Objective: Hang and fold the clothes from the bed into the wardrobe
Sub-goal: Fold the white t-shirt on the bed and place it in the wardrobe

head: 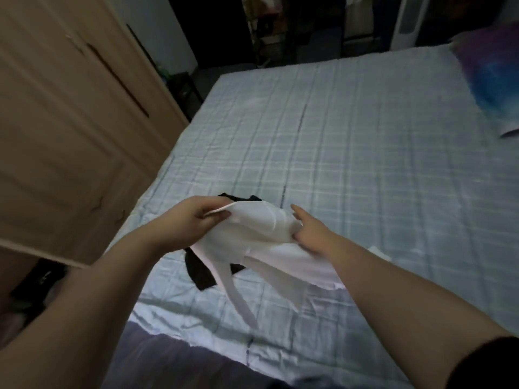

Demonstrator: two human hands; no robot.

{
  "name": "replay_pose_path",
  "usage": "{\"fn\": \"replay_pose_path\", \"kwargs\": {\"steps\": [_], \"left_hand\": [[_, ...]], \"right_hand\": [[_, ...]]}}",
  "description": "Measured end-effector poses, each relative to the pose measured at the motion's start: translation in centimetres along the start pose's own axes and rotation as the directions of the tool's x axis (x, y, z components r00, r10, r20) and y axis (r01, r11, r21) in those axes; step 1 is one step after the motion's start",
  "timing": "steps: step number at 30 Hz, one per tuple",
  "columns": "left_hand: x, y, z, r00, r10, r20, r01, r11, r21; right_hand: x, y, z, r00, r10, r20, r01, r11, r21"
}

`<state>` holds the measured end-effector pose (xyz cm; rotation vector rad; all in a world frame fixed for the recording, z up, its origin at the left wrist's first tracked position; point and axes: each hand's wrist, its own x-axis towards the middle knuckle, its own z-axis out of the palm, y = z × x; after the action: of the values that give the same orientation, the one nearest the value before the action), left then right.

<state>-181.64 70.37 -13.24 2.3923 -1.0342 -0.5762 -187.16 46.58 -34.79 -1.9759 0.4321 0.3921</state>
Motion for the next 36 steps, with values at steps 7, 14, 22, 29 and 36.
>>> {"fn": "replay_pose_path", "kwargs": {"steps": [7, 14, 22, 29, 36], "left_hand": [[-6.8, -9.4, -0.6, 0.984, -0.166, 0.067, 0.170, 0.984, -0.057], [-11.5, -19.2, 2.6, 0.896, -0.407, 0.180, 0.397, 0.913, 0.088], [-6.6, -10.8, 6.1, 0.991, -0.024, 0.135, 0.058, 0.967, -0.250], [-7.1, -9.5, 7.5, 0.980, 0.141, 0.141, -0.091, 0.945, -0.313], [-9.2, -10.0, 3.4, 0.997, -0.023, 0.079, 0.079, 0.525, -0.847]], "right_hand": [[0.2, -1.6, 8.3, 0.987, 0.151, 0.064, -0.149, 0.988, -0.033], [-5.0, -6.6, 12.1, 0.955, -0.173, -0.239, 0.209, 0.969, 0.133], [-10.7, -11.3, 13.1, 0.888, -0.363, -0.283, 0.359, 0.931, -0.068], [-14.7, -6.8, 11.5, 0.905, -0.316, -0.285, 0.333, 0.943, 0.010], [-12.6, -2.6, 8.0, 0.958, -0.181, -0.223, 0.175, 0.984, -0.045]]}}
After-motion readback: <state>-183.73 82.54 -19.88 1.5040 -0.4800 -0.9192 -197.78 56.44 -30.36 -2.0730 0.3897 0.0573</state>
